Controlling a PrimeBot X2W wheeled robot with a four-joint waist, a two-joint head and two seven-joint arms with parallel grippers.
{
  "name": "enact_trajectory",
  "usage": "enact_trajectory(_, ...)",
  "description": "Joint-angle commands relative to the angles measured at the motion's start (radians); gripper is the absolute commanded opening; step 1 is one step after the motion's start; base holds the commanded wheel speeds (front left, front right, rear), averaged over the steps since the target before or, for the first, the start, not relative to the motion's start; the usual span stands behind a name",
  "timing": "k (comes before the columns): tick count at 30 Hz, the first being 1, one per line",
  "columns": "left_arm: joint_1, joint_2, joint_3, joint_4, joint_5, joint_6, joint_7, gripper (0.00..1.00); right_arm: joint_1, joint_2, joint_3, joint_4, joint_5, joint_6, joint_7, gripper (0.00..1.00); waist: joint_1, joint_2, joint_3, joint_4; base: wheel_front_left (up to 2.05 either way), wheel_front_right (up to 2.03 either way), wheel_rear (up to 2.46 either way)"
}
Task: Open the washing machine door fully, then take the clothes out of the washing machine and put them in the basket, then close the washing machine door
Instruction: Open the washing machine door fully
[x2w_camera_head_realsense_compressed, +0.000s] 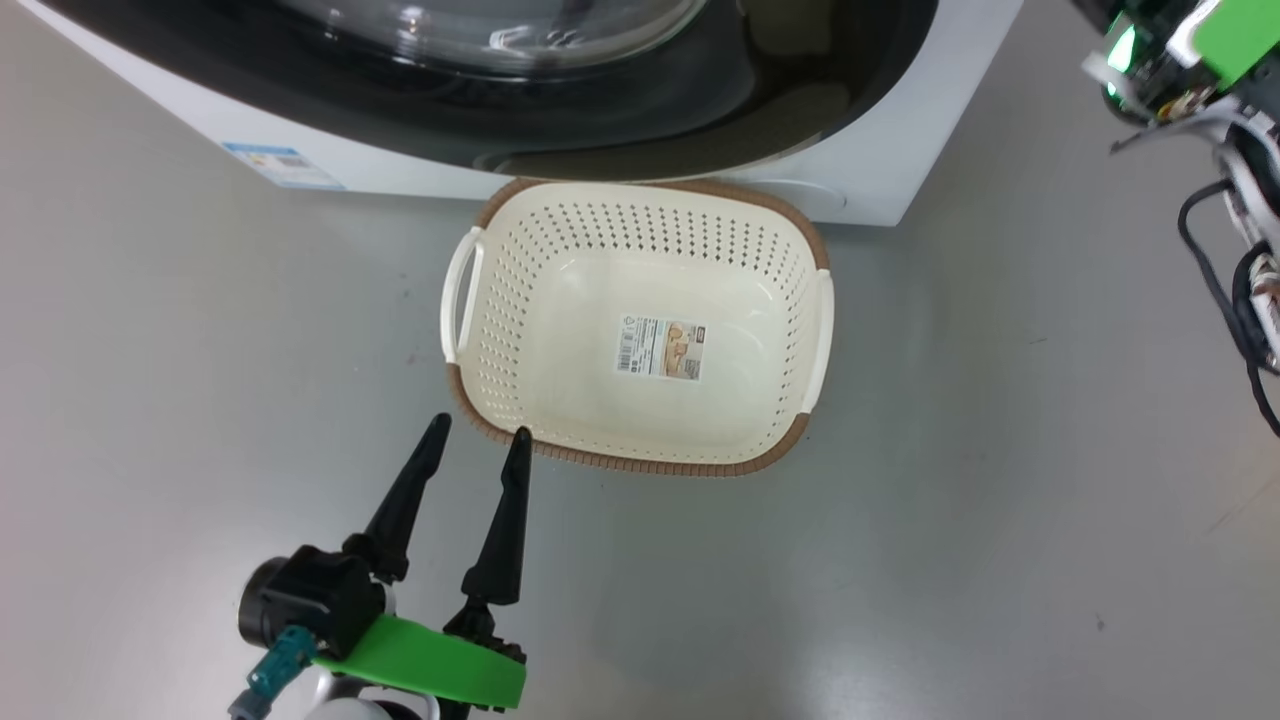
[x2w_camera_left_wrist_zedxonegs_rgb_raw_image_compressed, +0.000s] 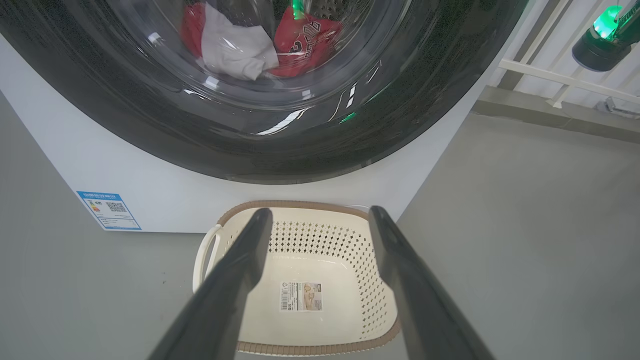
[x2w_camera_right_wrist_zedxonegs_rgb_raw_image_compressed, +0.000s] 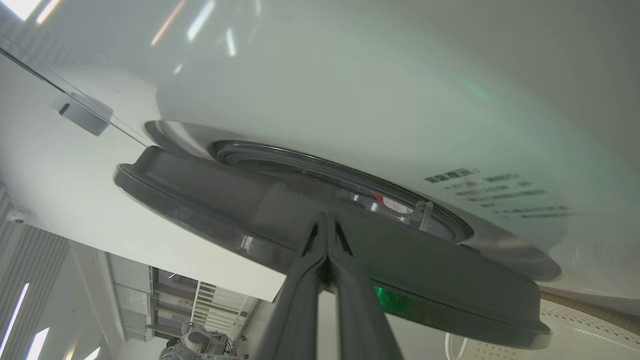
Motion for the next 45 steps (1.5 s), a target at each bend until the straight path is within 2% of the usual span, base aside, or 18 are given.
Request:
enact_trajectory(1,-0.012,0.011,0.028,-0.021,-0.013,0.005,-0.012,1.00,-0.025,0.021,-0.012,-0.013,0.010,-0.001,0.017,0.00,0.0000,0.0000,0.018,0.010,0.00,0.00,0.00)
enact_trajectory(13,-0.040,0.011,0.015,-0.023,-0.039,0.010,-0.012,1.00,-0.096,0.062,-0.019,0.052,-0.045,-0.001,0.079,0.00,0.0000,0.0000,0.057,0.030,0.00,0.00,0.00)
enact_trajectory(21,-0.039,0.011,0.015,-0.020,-0.042,0.014,-0.012,1.00,-0.089,0.077,-0.012,0.061,-0.070,-0.001,0.119,0.00,0.0000,0.0000,0.045,0.029,0.00,0.00,0.00)
enact_trajectory(32,-0.022,0.011,0.020,-0.014,-0.027,0.011,-0.012,1.00,-0.007,0.101,0.014,0.062,-0.106,-0.001,0.161,0.00,0.0000,0.0000,-0.018,0.009,0.00,0.00,0.00)
enact_trajectory(45,0.039,0.011,0.039,-0.009,-0.005,0.011,-0.012,1.00,0.148,0.138,0.050,-0.007,-0.122,-0.001,0.209,0.00,0.0000,0.0000,-0.124,-0.016,0.00,0.00,0.00)
